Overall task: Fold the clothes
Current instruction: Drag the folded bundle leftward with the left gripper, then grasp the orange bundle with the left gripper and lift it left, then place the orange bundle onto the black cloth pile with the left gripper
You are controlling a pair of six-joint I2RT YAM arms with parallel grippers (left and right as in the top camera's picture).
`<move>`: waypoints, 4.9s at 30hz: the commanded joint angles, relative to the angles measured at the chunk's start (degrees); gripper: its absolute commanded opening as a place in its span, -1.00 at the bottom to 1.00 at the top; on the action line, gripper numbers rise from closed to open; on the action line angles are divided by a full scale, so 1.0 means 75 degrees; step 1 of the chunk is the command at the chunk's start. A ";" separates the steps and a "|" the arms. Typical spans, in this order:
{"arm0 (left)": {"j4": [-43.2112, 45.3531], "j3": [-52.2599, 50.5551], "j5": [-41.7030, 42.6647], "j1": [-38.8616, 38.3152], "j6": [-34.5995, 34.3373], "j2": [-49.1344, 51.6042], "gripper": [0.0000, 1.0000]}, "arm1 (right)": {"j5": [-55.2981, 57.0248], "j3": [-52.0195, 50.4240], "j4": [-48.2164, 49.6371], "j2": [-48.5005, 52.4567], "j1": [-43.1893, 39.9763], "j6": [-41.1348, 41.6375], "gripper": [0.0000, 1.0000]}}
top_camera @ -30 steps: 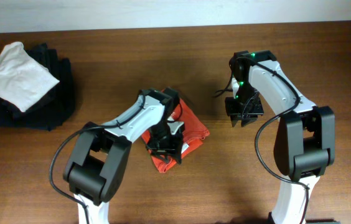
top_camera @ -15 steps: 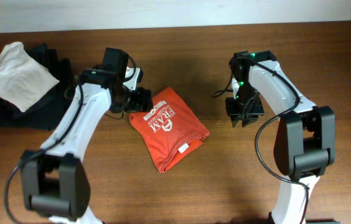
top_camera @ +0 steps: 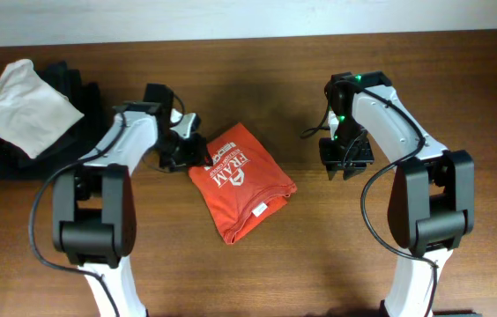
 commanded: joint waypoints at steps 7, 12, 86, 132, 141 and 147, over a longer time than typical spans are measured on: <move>0.1040 0.1486 -0.0801 0.0300 -0.0105 0.0315 -0.81 | 0.0119 0.0117 -0.0050 -0.0201 -0.0064 -0.0044 -0.29; 0.0425 0.2302 -0.0799 0.0379 -0.0102 0.0315 0.98 | 0.0119 0.0117 -0.0052 -0.0201 -0.0064 -0.0041 -0.30; 0.3206 -0.0370 -0.0117 0.0699 -0.1469 -0.0606 -0.99 | 0.0093 0.0117 -0.0274 -0.0201 -0.0070 -0.0245 -0.28; -0.2110 0.4712 -0.0562 0.5106 0.0067 -0.0927 0.19 | 0.0122 0.0117 -0.0484 -0.0201 -0.0070 -0.0539 -0.27; -0.0551 0.4631 -0.1547 0.4779 -0.0128 -0.1139 0.14 | 0.0117 0.0114 -0.0478 -0.0201 -0.0070 -0.0533 -0.27; -0.0819 0.4561 -0.1603 0.4989 -0.0134 0.0187 0.11 | 0.0114 0.0117 -0.0481 -0.0201 -0.0070 -0.0533 -0.27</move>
